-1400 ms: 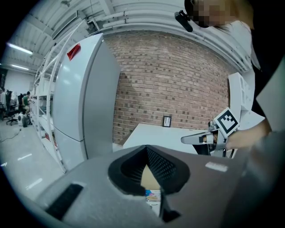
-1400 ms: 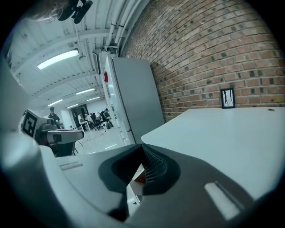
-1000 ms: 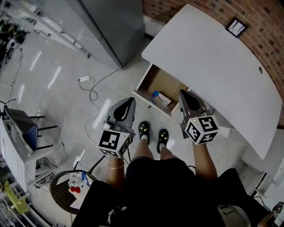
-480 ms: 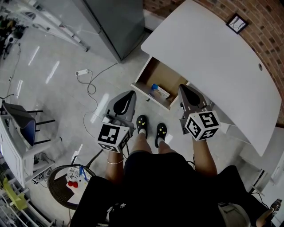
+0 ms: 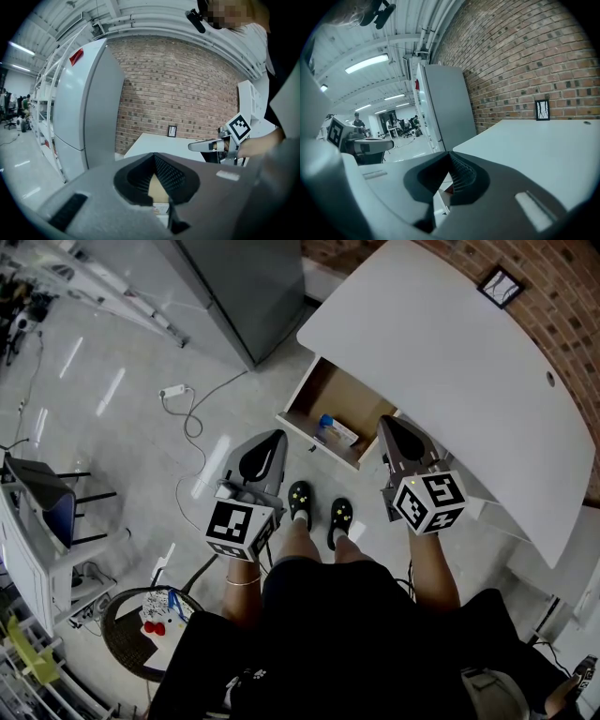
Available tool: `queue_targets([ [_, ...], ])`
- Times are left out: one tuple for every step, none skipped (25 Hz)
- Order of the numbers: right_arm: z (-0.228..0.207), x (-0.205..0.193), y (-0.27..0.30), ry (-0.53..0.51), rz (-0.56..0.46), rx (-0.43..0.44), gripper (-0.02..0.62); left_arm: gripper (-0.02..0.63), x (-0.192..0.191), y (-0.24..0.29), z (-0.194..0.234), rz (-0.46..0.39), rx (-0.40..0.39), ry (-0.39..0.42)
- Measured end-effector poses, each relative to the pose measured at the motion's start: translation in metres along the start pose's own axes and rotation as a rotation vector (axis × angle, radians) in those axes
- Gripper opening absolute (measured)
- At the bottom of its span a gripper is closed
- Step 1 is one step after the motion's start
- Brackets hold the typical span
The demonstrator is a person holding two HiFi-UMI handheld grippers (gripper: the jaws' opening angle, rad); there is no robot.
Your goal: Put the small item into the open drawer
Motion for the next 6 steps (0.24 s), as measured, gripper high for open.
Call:
queue_targets([
  [-0.0001,0.0,0.0001,0.0,0.001,0.0,0.012,-0.003,0.0001,-0.0001,0.0,0.0,0.0,-0.001],
  [-0.0004,0.0002,0.0,0.001,0.001,0.0,0.011,-0.003,0.0002,0.0,-0.0002,0.0,0.0,-0.001],
  [-0.0008,0.0003,-0.0001,0.001,0.001,0.0,0.012,-0.003,0.0002,0.0001,-0.0004,0.0,0.0,0.0],
  [-0.0013,0.0004,-0.0004,0.001,0.001,0.0,0.011,-0.003,0.0002,0.0003,-0.0006,0.001,-0.001,0.001],
  [-0.0017,0.0005,-0.0006,0.001,0.002,0.0,0.011,-0.003,0.0002,0.0005,-0.0008,0.001,-0.001,0.002],
  [-0.0021,0.0005,-0.0009,0.001,0.002,0.0,0.012,-0.003,0.0002,0.0008,-0.001,0.002,-0.001,0.002],
])
Point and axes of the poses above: the fingertips, and each gripper's own axes: y forward along the fingers, z to its left, x out of its top, the point moved 4 cm from there along -y, backward along the fingers, and after that the axes turned 6 degrees about -z, right-handed, at the moved point
